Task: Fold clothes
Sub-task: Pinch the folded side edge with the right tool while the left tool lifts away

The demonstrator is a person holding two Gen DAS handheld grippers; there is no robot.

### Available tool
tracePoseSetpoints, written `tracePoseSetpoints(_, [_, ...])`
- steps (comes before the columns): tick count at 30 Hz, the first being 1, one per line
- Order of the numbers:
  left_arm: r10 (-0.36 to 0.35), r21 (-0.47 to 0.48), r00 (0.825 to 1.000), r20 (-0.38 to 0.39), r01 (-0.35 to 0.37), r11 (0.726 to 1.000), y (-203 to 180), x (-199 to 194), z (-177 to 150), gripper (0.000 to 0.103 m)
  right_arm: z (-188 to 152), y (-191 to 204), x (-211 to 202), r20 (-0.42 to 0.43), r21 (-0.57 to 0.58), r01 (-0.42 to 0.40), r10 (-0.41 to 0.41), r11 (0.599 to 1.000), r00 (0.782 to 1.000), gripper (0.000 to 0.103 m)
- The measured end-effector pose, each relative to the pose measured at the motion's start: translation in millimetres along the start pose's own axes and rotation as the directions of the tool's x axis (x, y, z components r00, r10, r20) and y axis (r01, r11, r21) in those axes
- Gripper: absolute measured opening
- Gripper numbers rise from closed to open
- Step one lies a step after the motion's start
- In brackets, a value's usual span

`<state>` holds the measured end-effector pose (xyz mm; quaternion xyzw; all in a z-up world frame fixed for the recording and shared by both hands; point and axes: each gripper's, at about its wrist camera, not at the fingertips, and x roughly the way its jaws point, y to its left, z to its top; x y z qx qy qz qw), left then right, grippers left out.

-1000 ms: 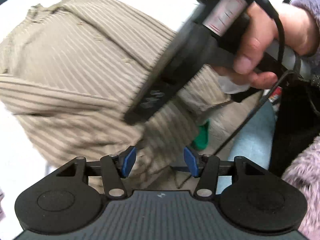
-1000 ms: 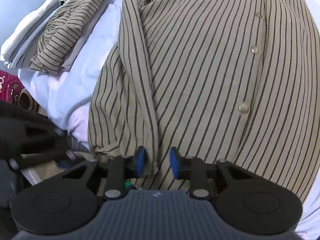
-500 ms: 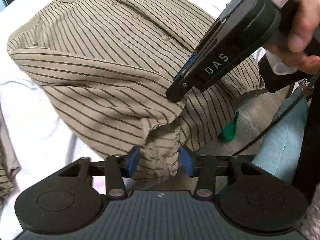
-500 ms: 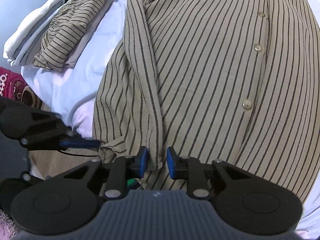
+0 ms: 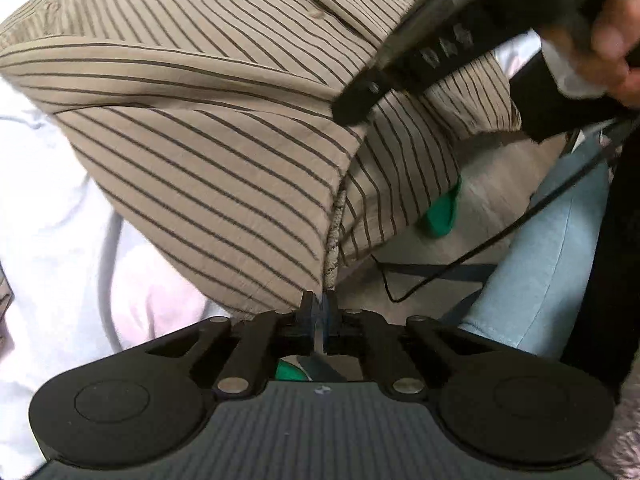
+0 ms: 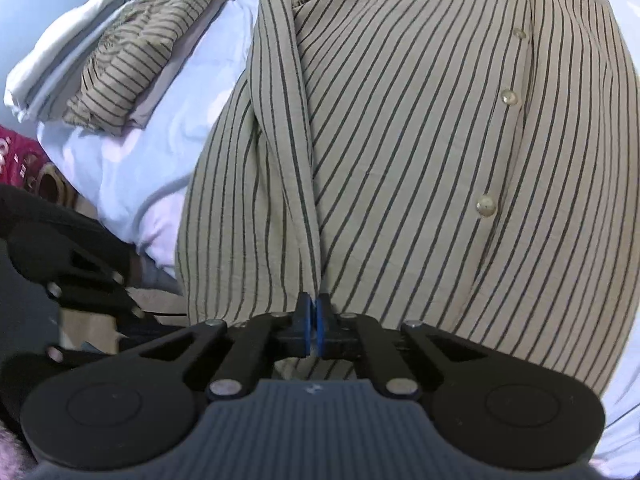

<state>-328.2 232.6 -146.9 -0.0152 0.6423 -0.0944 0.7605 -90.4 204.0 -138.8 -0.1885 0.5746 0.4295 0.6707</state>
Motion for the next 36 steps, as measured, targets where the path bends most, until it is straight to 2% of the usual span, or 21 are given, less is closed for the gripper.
tracePoseSetpoints(2, [-0.001,-0.002,1.000,0.012,0.001,1.000,3.3,-6.7,1.6,0.020,-0.2,1.0,1.4,-0.002,-0.011,0.009,-0.009,1.000,1.000,0.004])
tracePoseSetpoints(3, [0.003,-0.004,1.000,0.020,-0.003,1.000,3.6,-9.1,1.2,0.023,-0.2,1.4,2.3,-0.004,-0.016,0.014,-0.014,1.000,1.000,0.004])
tracePoseSetpoints(7, [0.043,0.010,0.998,0.055,-0.044,0.999,11.2,-23.8,8.4,0.025,0.1,2.4,5.2,-0.009,-0.031,0.023,-0.023,0.999,1.000,0.004])
tracePoseSetpoints(11, [0.120,0.026,0.988,0.098,-0.123,0.992,30.3,-39.3,19.1,0.025,0.6,2.2,7.3,-0.015,-0.035,0.022,-0.023,0.999,1.000,0.004])
tracePoseSetpoints(13, [0.184,0.047,0.971,0.152,-0.193,0.980,44.7,-50.8,24.1,0.025,0.4,1.2,7.8,-0.017,-0.033,0.020,-0.021,0.999,1.000,0.004])
tracePoseSetpoints(16, [0.286,0.090,0.933,0.218,-0.311,0.946,63.8,-57.6,31.6,0.025,0.6,-0.2,7.9,-0.018,-0.027,0.015,-0.015,1.000,1.000,0.004])
tracePoseSetpoints(19, [0.388,0.141,0.885,0.258,-0.432,0.891,83.8,-56.6,39.2,0.025,1.0,-1.2,7.9,-0.021,-0.024,0.009,-0.009,1.000,1.000,0.004])
tracePoseSetpoints(23, [0.506,0.191,0.803,0.315,-0.576,0.795,111.8,-54.5,49.8,0.025,1.0,-2.6,8.5,-0.025,-0.019,0.002,-0.003,1.000,1.000,0.004])
tracePoseSetpoints(26, [0.556,0.164,0.764,0.326,-0.625,0.763,141.6,-52.3,60.2,0.025,1.4,-4.9,8.8,-0.030,-0.009,-0.007,0.007,1.000,1.000,0.004])
tracePoseSetpoints(28, [0.584,0.183,0.735,0.343,-0.663,0.726,158.7,-53.2,66.2,0.025,1.3,-7.4,9.1,-0.035,0.000,-0.016,0.016,1.000,0.999,0.004])
tracePoseSetpoints(31, [0.609,0.272,0.689,0.392,-0.720,0.639,173.2,-49.8,74.2,0.025,1.1,-11.2,9.6,-0.043,0.014,-0.029,0.030,0.999,0.999,0.004])
tracePoseSetpoints(33, [0.612,0.346,0.665,0.428,-0.746,0.569,181.2,-42.7,79.9,0.025,1.0,-13.7,9.9,-0.048,0.024,-0.038,0.039,0.999,0.998,0.004])
tracePoseSetpoints(36, [0.626,0.489,0.632,0.456,-0.766,0.417,195.2,-20.9,91.5,0.025,0.9,-17.5,10.3,-0.055,0.038,-0.051,0.053,0.998,0.997,0.004])
